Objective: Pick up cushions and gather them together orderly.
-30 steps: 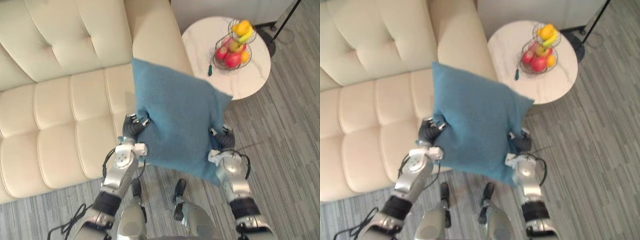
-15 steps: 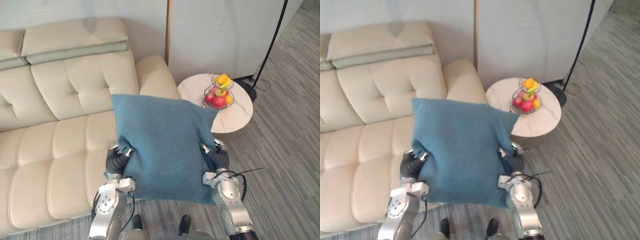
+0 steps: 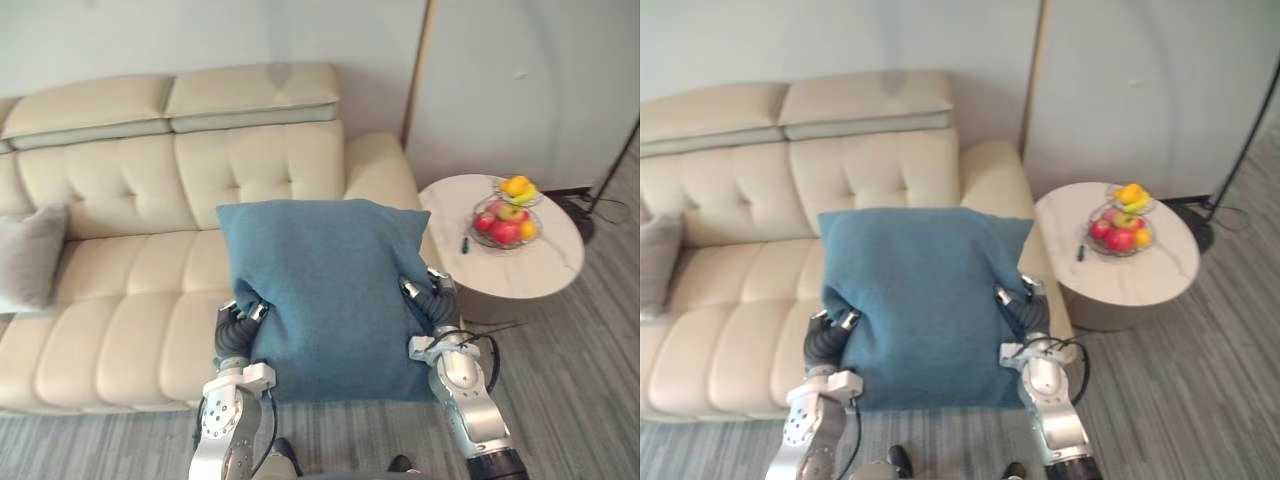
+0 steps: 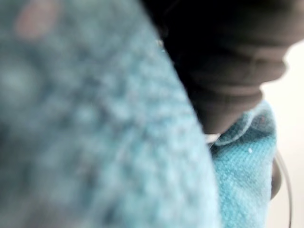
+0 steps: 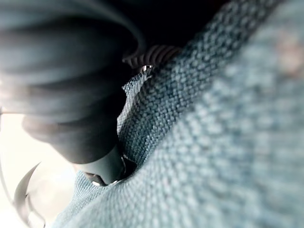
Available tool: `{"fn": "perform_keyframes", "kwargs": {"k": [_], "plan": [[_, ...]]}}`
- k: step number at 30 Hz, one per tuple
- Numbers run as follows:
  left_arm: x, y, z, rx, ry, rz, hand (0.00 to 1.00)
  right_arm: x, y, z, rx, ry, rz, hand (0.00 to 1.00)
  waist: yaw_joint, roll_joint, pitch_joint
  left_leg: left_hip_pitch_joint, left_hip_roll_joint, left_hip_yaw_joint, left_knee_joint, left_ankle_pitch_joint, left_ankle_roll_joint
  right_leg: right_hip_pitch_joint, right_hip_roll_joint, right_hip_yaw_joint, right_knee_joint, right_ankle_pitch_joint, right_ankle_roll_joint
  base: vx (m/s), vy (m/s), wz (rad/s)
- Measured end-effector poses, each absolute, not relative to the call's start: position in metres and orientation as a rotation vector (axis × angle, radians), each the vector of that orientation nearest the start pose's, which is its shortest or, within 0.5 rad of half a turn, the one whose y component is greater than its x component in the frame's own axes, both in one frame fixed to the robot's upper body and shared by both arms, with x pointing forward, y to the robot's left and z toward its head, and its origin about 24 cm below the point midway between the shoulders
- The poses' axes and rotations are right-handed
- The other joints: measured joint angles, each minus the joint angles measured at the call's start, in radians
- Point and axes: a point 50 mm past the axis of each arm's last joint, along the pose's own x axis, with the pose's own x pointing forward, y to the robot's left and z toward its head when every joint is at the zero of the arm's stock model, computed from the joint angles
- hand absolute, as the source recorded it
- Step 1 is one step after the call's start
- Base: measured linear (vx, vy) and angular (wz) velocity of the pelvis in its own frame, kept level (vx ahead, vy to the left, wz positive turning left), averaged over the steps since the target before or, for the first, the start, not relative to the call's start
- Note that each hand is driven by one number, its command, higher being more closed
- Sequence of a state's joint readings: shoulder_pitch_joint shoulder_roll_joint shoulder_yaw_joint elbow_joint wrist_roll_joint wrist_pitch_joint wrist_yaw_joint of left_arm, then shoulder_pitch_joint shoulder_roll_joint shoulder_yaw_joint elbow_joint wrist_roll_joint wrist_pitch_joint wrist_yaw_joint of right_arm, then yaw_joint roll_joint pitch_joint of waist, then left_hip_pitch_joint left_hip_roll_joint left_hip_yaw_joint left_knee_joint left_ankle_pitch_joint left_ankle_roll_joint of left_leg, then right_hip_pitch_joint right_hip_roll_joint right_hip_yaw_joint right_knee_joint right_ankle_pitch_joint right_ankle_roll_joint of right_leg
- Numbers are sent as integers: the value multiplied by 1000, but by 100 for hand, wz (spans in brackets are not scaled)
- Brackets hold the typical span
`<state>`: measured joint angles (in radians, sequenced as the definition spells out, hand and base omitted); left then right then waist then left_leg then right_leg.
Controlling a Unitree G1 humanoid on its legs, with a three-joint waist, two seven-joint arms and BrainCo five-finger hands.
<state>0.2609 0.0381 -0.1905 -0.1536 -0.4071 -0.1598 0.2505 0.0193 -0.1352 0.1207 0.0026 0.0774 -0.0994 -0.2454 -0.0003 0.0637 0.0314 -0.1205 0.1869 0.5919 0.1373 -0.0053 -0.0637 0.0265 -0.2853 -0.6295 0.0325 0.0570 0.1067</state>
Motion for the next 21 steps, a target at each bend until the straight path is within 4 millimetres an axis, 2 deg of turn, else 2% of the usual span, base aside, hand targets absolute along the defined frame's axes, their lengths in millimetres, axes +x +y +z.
{"fn": "perform_keyframes", "kwargs": {"k": [1,2,4,5,6,7,8,9,10,11,12,13,15,16,17,19,20,21], "plan": [[199,143,28,-398,21,177,100,248,-157,42,-36,-59,-127,100,0,-10,-5,1,-20,-1,-14,2,11,-1,-17,-5,4,4,4,7,421,43],[200,145,24,-379,39,175,100,247,-154,35,-23,-29,-130,100,1,-25,-11,1,-64,-11,-21,-6,36,-10,-67,-22,47,13,12,18,318,44],[199,144,18,-379,66,174,100,246,-155,28,-26,2,-134,100,1,-27,-9,3,-92,-26,-9,-24,61,-37,-127,-24,152,16,10,13,277,36],[198,143,13,-375,86,168,100,244,-157,23,-28,25,-139,100,2,-33,-2,16,-115,-29,-9,-42,77,-71,-186,-16,270,25,-10,23,301,26],[198,143,10,-369,101,166,100,242,-158,20,-27,41,-142,100,4,-39,16,37,-135,-38,-12,-62,86,-114,-241,4,399,49,-105,32,296,25],[198,144,8,-364,109,165,100,241,-158,17,-25,52,-140,100,1,-39,29,50,-138,-45,-12,-73,96,-146,-251,47,468,56,-150,34,300,32],[197,145,6,-351,121,162,100,239,-158,13,-7,73,-145,100,-10,-41,39,58,-139,-71,-13,-84,101,-199,-217,153,568,-31,-119,17,182,41],[197,146,6,-346,123,161,100,237,-159,11,-4,79,-146,100,-14,-41,41,58,-139,-87,-18,-85,102,-217,-184,193,602,-79,-91,50,201,63],[197,148,6,-332,122,147,100,235,-157,9,14,88,-143,100,-27,-50,53,71,-149,-109,-44,-85,102,-253,-94,262,624,-149,-55,77,130,55],[196,150,6,-316,126,139,100,235,-157,9,17,89,-137,100,-30,-57,61,88,-164,-110,-72,-84,100,-276,-19,283,600,-187,-39,95,153,46],[196,151,5,-310,129,135,100,235,-157,9,16,90,-133,100,-32,-59,59,90,-175,-110,-83,-82,98,-288,9,277,577,-196,-42,103,119,36],[196,152,5,-300,130,123,100,235,-158,9,14,90,-130,100,-40,-76,50,97,-202,-108,-96,-76,90,-298,54,253,515,-199,-46,138,91,38],[196,151,4,-295,140,118,100,234,-160,8,11,92,-125,100,-43,-82,47,108,-243,-109,-96,-86,107,-291,105,252,421,-168,-110,183,55,32],[196,150,4,-302,143,116,100,233,-162,8,5,95,-125,100,-43,-75,46,105,-255,-109,-66,-110,129,-273,125,244,369,-182,-174,233,27,10],[196,148,4,-310,143,116,100,233,-164,8,3,98,-124,100,-35,-44,45,80,-230,-112,0,-149,123,-248,139,229,327,-181,-162,244,37,6],[197,148,5,-302,138,110,100,233,-163,8,5,96,-124,100,-32,-25,45,49,-193,-120,93,-198,120,-219,171,219,278,-179,-156,263,56,3],[196,149,4,-297,144,104,100,231,-162,8,11,97,-124,100,-21,-26,50,48,-159,-117,167,-224,107,-172,196,223,228,-171,-146,295,39,-6],[194,149,1,-298,153,102,100,229,-161,9,17,92,-124,100,-10,-37,52,29,-128,-123,284,-233,110,-127,214,235,181,-161,-142,224,8,-14]]}}
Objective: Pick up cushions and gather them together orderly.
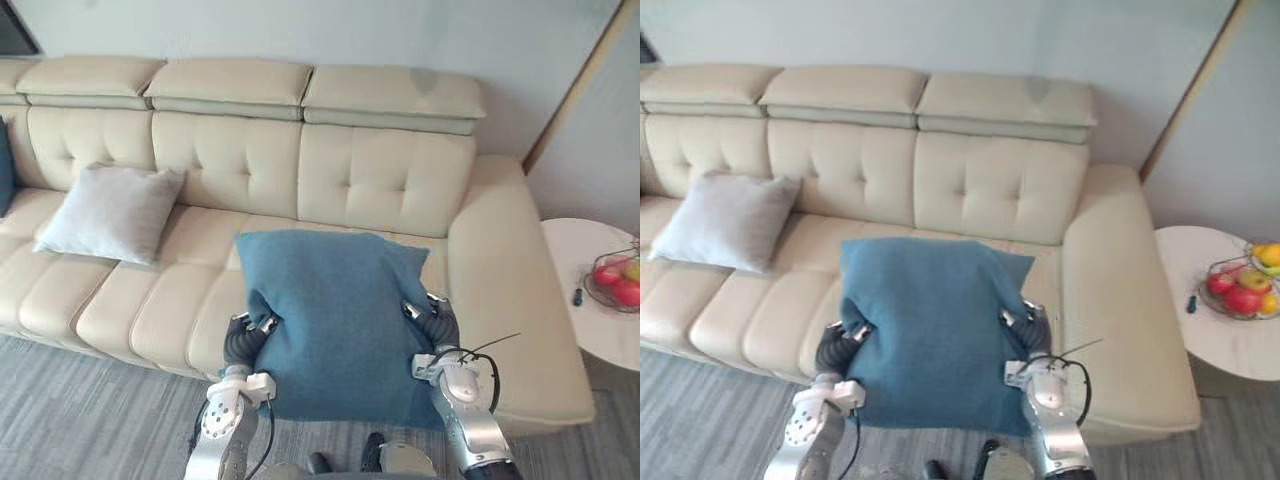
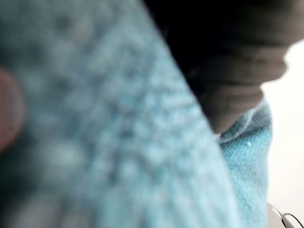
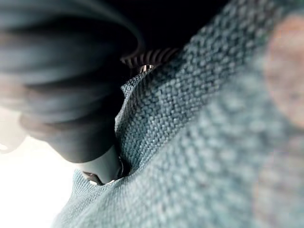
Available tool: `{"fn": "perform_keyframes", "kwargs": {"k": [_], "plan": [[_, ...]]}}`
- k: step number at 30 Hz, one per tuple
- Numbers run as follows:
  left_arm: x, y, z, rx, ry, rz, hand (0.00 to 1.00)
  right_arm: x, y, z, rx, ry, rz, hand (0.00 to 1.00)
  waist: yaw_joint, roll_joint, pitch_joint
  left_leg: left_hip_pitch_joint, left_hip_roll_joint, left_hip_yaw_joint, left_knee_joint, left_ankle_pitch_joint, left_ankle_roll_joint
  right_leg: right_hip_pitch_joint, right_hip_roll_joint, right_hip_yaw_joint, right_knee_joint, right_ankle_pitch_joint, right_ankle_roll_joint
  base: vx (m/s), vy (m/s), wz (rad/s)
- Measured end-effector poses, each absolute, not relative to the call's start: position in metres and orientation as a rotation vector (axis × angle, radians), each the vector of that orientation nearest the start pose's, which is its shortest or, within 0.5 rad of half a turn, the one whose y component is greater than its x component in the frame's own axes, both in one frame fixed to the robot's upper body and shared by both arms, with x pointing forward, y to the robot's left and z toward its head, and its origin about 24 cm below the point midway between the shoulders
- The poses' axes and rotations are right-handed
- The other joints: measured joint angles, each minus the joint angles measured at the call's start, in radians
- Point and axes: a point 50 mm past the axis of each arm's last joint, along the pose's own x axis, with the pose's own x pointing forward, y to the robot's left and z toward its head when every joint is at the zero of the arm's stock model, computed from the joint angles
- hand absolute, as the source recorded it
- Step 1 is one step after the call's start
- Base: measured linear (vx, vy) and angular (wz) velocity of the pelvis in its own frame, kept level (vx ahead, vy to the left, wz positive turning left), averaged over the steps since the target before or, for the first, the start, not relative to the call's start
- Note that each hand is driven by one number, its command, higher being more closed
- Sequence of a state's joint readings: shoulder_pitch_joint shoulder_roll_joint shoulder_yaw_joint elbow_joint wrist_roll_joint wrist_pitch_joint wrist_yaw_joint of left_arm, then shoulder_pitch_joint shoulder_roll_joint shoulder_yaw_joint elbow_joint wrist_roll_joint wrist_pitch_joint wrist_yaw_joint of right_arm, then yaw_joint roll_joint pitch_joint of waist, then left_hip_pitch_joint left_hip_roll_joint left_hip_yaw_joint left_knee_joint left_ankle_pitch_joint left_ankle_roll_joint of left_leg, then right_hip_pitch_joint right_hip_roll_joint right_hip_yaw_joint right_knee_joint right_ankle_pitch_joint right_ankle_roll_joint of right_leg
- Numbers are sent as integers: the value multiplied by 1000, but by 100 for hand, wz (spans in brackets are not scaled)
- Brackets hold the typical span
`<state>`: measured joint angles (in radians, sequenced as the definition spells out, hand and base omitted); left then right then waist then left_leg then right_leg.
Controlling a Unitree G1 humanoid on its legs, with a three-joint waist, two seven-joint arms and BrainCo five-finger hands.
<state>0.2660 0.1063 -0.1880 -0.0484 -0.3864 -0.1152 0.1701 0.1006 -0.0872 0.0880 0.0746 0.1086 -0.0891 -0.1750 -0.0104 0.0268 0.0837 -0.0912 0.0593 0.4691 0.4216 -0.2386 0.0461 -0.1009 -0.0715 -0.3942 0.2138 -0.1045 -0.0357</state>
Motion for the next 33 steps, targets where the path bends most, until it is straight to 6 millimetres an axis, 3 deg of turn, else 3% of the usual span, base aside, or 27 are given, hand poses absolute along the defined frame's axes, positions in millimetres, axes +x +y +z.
{"fn": "perform_keyframes", "kwargs": {"k": [1,2,4,5,7,8,9,11,14,19,24,29,31,33], "plan": [[193,149,1,-300,156,104,100,228,-160,11,20,83,-124,100,4,-4,0,-17,14,-6,60,-1,1,17,5,9,-18,3,-1,206,-9,-56],[188,149,-2,-303,171,113,100,229,-158,25,28,22,-116,100,24,-11,4,-94,63,-64,240,-23,1,60,16,51,-64,7,-9,158,11,-72],[187,150,-3,-300,176,110,100,231,-157,34,33,-21,-112,100,41,-6,-1,-122,94,-168,239,-50,-14,69,21,88,-74,10,-9,179,53,-85],[187,149,-3,-305,173,107,100,231,-158,37,33,-35,-111,100,41,-11,-1,-137,108,-246,194,-59,-39,79,20,105,-83,23,10,231,116,-76],[187,147,-3,-308,174,100,100,230,-159,37,31,-34,-115,100,40,-12,-2,-122,123,-359,30,-20,-84,88,3,143,-97,37,33,222,215,-62],[187,143,-4,-316,180,93,100,228,-162,35,19,-26,-126,100,36,4,-11,-92,136,-405,-120,112,-118,94,9,170,-119,47,59,254,347,-62],[185,144,-7,-307,196,90,100,225,-161,26,24,12,-134,100,34,-12,-22,-62,114,-394,-153,126,-172,110,-9,203,-163,72,93,180,241,-57],[181,144,-10,-294,213,83,100,217,-161,18,18,49,-144,100,25,-46,-38,-16,58,-361,-223,140,-150,125,-61,219,-195,85,98,196,297,-30],[169,145,-17,-293,258,93,100,211,-159,12,31,78,-144,100,21,-54,-45,55,17,-309,-276,144,-143,138,-105,256,-188,97,117,103,189,-31],[163,148,-21,-271,282,89,100,207,-156,9,-2,93,-131,100,20,-70,-57,92,7,-280,-351,159,-131,117,-106,289,-183,76,136,7,13,-24],[164,147,-20,-252,275,81,100,205,-158,3,-12,118,-132,100,13,-58,-65,107,17,-271,-419,198,-143,94,-86,296,-183,68,138,-15,-66,-8],[184,148,-8,-184,202,73,100,215,-159,-12,-58,181,-131,100,13,-62,-61,65,26,-284,-458,236,-147,54,-71,289,-205,90,128,-30,-38,5],[199,149,-1,-150,159,87,100,228,-157,-10,-61,170,-137,100,14,-65,-56,20,28,-288,-461,252,-145,19,-69,287,-223,113,126,-91,-27,5],[221,150,13,-110,85,96,100,249,-152,4,-58,115,-143,100,18,-63,-14,-17,29,-289,-473,275,-142,-13,-67,285,-241,140,124,-101,-18,3]]}}
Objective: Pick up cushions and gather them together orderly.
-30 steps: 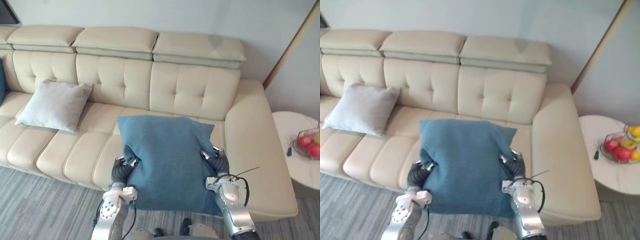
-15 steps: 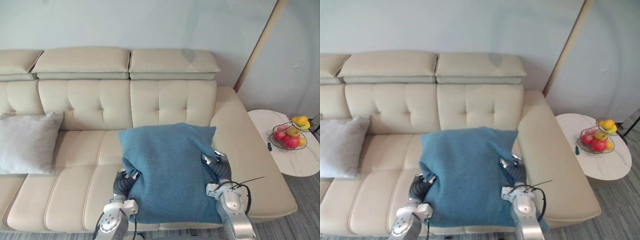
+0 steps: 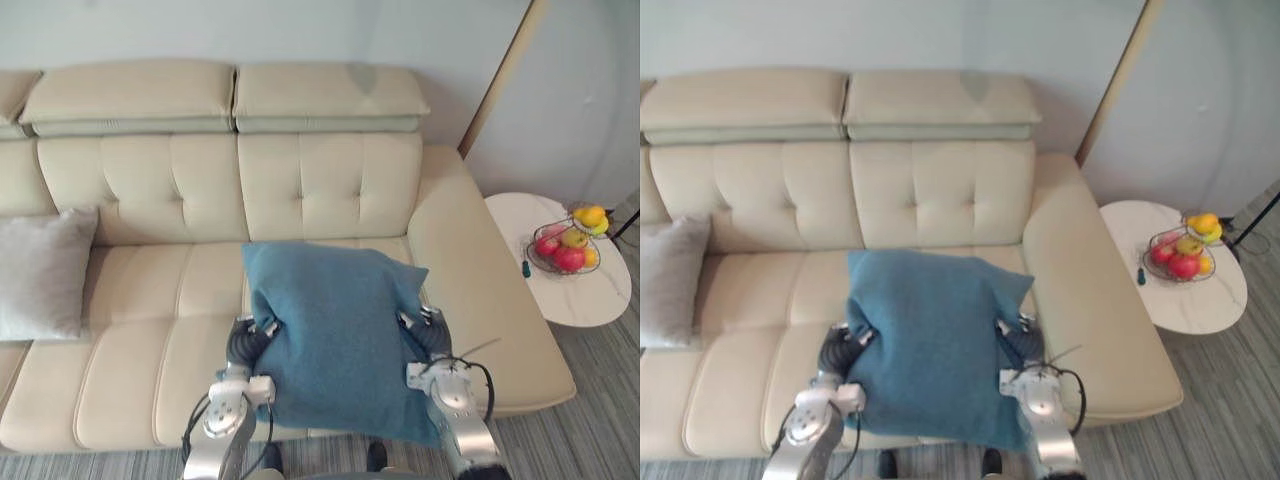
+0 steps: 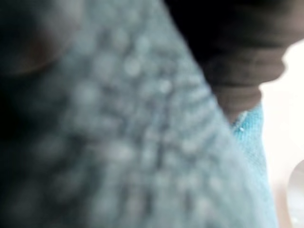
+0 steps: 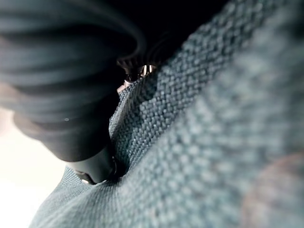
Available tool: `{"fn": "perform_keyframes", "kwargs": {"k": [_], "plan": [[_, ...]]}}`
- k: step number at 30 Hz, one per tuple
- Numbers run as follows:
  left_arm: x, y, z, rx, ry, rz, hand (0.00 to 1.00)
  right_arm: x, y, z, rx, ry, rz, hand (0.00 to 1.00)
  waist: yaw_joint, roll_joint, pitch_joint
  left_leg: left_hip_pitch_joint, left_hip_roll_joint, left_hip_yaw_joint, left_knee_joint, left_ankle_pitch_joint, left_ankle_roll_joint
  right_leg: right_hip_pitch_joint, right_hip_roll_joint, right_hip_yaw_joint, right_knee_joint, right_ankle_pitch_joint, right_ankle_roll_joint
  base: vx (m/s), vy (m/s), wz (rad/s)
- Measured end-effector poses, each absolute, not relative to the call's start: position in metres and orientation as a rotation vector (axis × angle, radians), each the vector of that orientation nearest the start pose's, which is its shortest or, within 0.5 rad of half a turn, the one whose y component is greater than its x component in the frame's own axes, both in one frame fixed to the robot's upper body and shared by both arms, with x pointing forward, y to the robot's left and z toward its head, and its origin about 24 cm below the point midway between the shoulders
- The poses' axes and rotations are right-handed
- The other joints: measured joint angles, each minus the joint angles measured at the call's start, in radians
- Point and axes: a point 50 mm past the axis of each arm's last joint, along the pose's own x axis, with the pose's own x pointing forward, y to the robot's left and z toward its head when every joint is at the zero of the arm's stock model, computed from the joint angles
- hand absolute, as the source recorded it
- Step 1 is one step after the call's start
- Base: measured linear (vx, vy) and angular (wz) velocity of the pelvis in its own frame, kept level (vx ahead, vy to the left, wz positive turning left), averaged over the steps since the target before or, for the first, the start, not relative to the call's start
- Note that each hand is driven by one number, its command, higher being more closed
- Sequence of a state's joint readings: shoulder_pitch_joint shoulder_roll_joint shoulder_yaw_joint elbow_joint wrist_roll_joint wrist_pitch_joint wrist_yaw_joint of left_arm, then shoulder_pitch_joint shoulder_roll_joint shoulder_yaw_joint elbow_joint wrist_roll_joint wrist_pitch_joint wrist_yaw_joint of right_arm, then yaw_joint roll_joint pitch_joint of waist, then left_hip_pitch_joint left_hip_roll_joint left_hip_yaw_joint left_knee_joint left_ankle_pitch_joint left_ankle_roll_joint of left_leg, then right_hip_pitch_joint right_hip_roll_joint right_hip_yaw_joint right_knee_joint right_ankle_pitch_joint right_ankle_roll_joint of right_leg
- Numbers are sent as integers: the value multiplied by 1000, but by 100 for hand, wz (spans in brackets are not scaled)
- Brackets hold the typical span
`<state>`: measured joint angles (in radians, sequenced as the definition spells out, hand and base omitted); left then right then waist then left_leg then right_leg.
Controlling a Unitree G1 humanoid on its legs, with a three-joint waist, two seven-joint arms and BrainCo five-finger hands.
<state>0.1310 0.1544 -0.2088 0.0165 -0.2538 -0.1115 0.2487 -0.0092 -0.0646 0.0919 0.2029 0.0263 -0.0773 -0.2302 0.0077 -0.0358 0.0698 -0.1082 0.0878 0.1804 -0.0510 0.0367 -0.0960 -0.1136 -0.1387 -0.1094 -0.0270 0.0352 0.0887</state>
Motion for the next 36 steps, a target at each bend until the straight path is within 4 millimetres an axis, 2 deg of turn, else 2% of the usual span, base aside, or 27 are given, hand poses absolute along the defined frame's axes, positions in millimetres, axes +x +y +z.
{"fn": "perform_keyframes", "kwargs": {"k": [1,4,5,6,8,9,11,12,14,15,16,17,18,20,22,23,26,31,36], "plan": [[226,150,17,-100,65,99,100,254,-151,8,-51,100,-148,100,0,0,11,-10,3,0,0,3,1,-10,0,0,1,3,0,-117,-18,4],[256,151,47,-82,-60,122,100,279,-146,36,-32,-4,-168,100,6,6,38,-101,5,-1,2,32,2,-106,2,-17,33,12,-5,-101,4,7],[269,151,64,-87,-126,136,100,291,-142,52,-15,-58,-173,100,13,9,57,-132,9,-2,5,41,2,-151,3,-19,60,12,-6,-70,10,1],[273,151,70,-90,-148,140,100,295,-141,58,-12,-77,-176,100,16,9,61,-144,10,-2,6,44,2,-166,3,-20,67,11,-6,-90,1,-3],[301,146,113,-71,-300,150,100,317,-141,97,15,-203,-220,100,37,20,74,-226,17,-10,19,61,1,-253,1,-23,104,10,-8,-88,-10,5],[307,145,122,-65,-326,148,100,321,-142,105,23,-227,-231,100,42,23,79,-240,18,-15,25,62,1,-264,0,-26,108,10,-8,-86,-7,16],[337,142,176,-14,-472,166,100,341,-144,158,77,-382,-296,100,53,31,102,-314,22,-34,27,88,-1,-344,-2,-42,143,9,-9,-113,-2,16],[342,143,185,-3,-496,170,100,344,-143,168,87,-410,-302,100,53,32,106,-328,23,-36,25,95,-1,-360,-1,-43,149,10,-9,-98,-6,12],[359,144,240,37,-625,196,100,360,-140,221,160,-532,-341,100,54,38,156,-367,23,-49,-7,135,-5,-417,0,-47,166,15,-16,-70,-11,8],[361,144,248,41,-646,197,100,362,-140,229,171,-549,-348,100,54,40,159,-380,24,-52,-13,142,-5,-432,0,-49,166,16,-18,-58,-15,5],[364,144,272,47,-699,216,0,364,-140,249,203,-596,-375,0,55,46,173,-405,24,-55,-37,165,-6,-466,1,-52,169,21,-21,-35,-11,3],[366,144,293,34,-741,236,0,366,-139,268,230,-636,-400,0,58,52,205,-421,23,-56,-50,179,-9,-487,2,-54,170,27,-26,0,0,0],[367,145,305,23,-765,255,0,367,-137,280,240,-660,-413,0,58,56,228,-437,23,-56,-50,186,-10,-503,1,-54,170,30,-25,0,0,0],[369,147,321,-10,-784,294,0,367,-138,296,258,-692,-460,0,59,62,244,-486,21,-57,-50,199,-16,-545,1,-56,168,37,-26,-3,-9,4],[370,149,330,-42,-792,330,0,366,-137,312,273,-722,-492,0,59,66,269,-518,21,-57,-50,209,-23,-577,0,-58,170,39,-27,14,-18,6],[372,152,335,-76,-782,365,0,363,-136,324,280,-749,-514,0,58,69,295,-537,21,-57,-50,222,-41,-591,-2,-62,171,39,-27,31,-29,9],[382,152,328,-115,-701,387,0,362,-138,335,291,-755,-532,0,59,73,303,-578,26,-54,-50,231,-48,-630,2,-69,178,38,-28,46,-35,4],[390,146,317,-150,-624,344,0,367,-144,338,266,-726,-505,0,63,85,312,-608,34,-48,-50,232,-48,-677,3,-72,222,28,-39,59,-16,0],[397,138,286,-198,-520,324,0,369,-138,332,240,-715,-440,0,60,84,333,-607,41,-33,-50,232,-48,-695,2,-77,286,-14,-53,49,-11,10]]}}
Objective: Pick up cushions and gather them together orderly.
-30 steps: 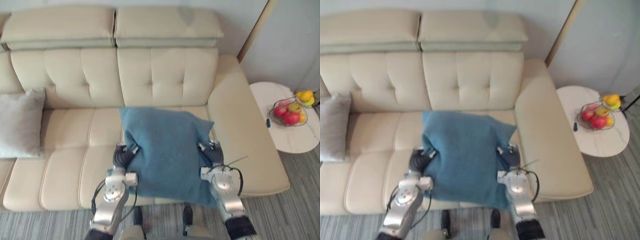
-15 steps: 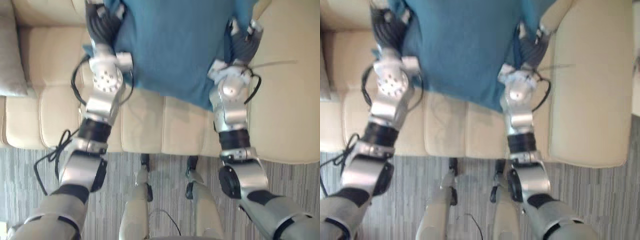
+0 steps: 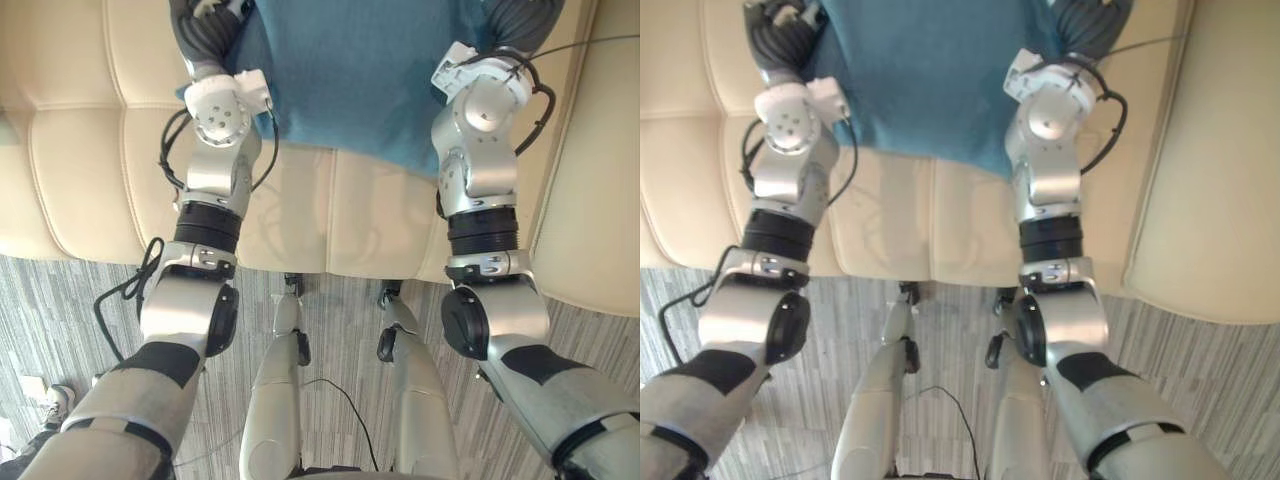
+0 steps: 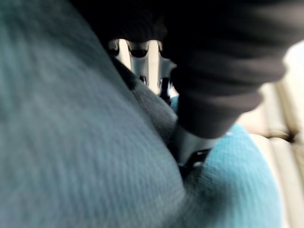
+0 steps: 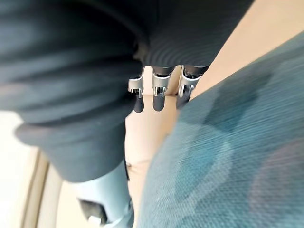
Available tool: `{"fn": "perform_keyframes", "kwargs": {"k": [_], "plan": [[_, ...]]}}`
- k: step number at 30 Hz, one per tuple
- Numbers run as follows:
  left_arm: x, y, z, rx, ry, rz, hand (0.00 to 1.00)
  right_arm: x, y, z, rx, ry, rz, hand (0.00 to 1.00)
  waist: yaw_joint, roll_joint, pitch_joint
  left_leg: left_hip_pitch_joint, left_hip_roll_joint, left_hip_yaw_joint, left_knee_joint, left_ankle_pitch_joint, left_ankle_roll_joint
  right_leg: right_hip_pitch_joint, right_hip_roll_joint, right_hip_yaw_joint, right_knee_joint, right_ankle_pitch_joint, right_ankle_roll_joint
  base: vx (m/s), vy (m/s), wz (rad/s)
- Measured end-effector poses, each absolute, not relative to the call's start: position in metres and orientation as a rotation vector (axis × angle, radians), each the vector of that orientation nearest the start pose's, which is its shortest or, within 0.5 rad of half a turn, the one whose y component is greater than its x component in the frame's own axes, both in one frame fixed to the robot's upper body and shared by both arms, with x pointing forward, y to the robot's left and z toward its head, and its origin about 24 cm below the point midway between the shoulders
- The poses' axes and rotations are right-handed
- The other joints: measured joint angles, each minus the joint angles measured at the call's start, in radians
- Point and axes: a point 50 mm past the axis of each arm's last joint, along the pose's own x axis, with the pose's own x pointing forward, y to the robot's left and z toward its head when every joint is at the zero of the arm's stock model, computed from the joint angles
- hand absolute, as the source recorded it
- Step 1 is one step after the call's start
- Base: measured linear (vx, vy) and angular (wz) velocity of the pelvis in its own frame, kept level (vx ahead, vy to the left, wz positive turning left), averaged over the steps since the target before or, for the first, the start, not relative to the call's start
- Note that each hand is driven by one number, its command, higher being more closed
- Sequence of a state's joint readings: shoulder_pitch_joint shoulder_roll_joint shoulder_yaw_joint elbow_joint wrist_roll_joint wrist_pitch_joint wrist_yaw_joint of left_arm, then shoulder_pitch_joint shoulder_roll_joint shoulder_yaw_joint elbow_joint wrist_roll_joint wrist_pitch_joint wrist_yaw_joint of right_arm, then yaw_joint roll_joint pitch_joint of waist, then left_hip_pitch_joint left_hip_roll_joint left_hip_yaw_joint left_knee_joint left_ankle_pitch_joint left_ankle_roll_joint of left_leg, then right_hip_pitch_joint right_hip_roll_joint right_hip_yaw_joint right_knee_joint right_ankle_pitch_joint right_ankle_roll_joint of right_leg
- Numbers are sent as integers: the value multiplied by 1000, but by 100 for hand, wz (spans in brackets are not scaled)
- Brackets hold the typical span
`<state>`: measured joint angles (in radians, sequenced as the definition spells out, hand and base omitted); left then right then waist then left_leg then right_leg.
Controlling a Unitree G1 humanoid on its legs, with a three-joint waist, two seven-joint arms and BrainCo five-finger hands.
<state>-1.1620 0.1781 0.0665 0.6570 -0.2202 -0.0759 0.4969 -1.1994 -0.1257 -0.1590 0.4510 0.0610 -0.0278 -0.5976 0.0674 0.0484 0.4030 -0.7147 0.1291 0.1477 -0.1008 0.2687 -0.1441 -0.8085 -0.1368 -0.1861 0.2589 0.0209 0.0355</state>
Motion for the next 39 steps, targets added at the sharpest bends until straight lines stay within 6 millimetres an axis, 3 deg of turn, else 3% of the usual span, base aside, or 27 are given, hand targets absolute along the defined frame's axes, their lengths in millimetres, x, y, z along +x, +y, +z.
{"fn": "perform_keyframes", "kwargs": {"k": [4,8,10,11,13,14,16,17,18,21,22,24,25,27,28,30,31,34,39], "plan": [[391,147,238,-272,-429,339,0,371,-134,300,224,-651,-414,0,-1,0,0,33,1,8,0,0,0,-1,-9,1,85,-50,-2,48,-43,13],[373,154,194,-369,-370,341,0,361,-147,265,208,-618,-431,0,-3,0,0,93,-2,23,0,-1,0,14,-21,4,162,-63,-3,31,-55,-2],[366,157,181,-364,-354,345,0,356,-154,250,193,-599,-439,0,-4,-1,0,126,-2,30,0,-1,0,39,-23,4,176,-63,-3,11,-36,3],[357,160,167,-347,-342,331,0,349,-163,230,170,-570,-444,0,-13,-3,-1,174,-7,31,0,-2,0,90,-28,3,178,-85,-2,20,-55,20],[349,160,159,-337,-346,312,0,341,-171,214,139,-555,-439,0,-14,-6,-4,209,-16,30,1,-8,2,128,-39,-1,187,-116,0,4,-80,20],[337,168,150,-332,-359,314,0,334,-173,196,104,-521,-388,0,-13,-6,-6,256,-14,32,6,-52,21,180,-39,-14,187,-161,0,-26,-86,5],[326,175,139,-326,-349,324,0,327,-173,183,83,-498,-342,0,-17,-7,-8,271,-9,32,21,-67,31,205,-39,-26,188,-171,-4,-57,-67,7],[315,181,119,-310,-304,326,0,317,-174,159,33,-438,-278,0,-18,-7,-9,308,-2,32,33,-82,34,255,-35,-38,174,-172,-4,-64,-41,8],[311,183,113,-304,-286,328,0,315,-174,152,25,-413,-263,0,-18,-8,-9,320,-1,32,37,-89,30,272,-34,-40,170,-172,-3,-39,-34,4],[271,194,52,-233,-95,357,0,287,-173,87,-16,-196,-157,0,-16,-16,-83,398,1,38,55,-129,38,374,-30,-49,127,-177,4,32,9,0],[265,195,44,-228,-68,361,0,282,-173,80,-21,-170,-148,0,-14,-16,-94,409,2,39,55,-133,37,388,-28,-49,119,-177,5,107,26,-5],[230,200,5,-211,87,380,0,256,-169,38,-11,-20,-118,0,-12,-29,-171,463,8,45,56,-153,35,461,-17,-51,72,-176,10,145,22,-6],[226,200,-1,-205,109,378,0,252,-169,32,-9,3,-116,0,-12,-32,-176,474,9,47,56,-154,34,473,-15,-49,66,-176,10,135,17,-8],[207,201,-29,-189,237,370,0,235,-170,1,-27,133,-112,0,-14,-40,-211,518,12,51,56,-163,27,528,-6,-48,33,-173,14,110,14,-7],[190,199,-57,-179,370,356,0,220,-173,-28,-51,263,-122,0,-17,-47,-247,540,14,52,53,-167,25,568,3,-48,-7,-159,20,111,19,-5],[181,197,-73,-176,455,346,0,211,-175,-45,-62,340,-132,0,-19,-47,-267,550,15,51,51,-171,23,591,12,-49,-36,-148,21,96,21,-3],[169,194,-93,-136,560,321,0,200,-179,-65,-101,441,-131,0,-21,-50,-273,576,17,52,48,-172,24,629,18,-49,-70,-133,23,66,22,-3],[142,190,-123,-96,749,290,0,179,-185,-95,-141,599,-144,0,-25,-47,-297,609,17,52,31,-172,24,675,31,-45,-119,-113,28,41,24,-4],[98,200,-150,-58,966,353,0,139,-196,-133,-144,848,-189,0,-26,-45,-329,668,12,55,0,-173,23,746,42,-29,-203,-79,33,7,29,-4]]}}
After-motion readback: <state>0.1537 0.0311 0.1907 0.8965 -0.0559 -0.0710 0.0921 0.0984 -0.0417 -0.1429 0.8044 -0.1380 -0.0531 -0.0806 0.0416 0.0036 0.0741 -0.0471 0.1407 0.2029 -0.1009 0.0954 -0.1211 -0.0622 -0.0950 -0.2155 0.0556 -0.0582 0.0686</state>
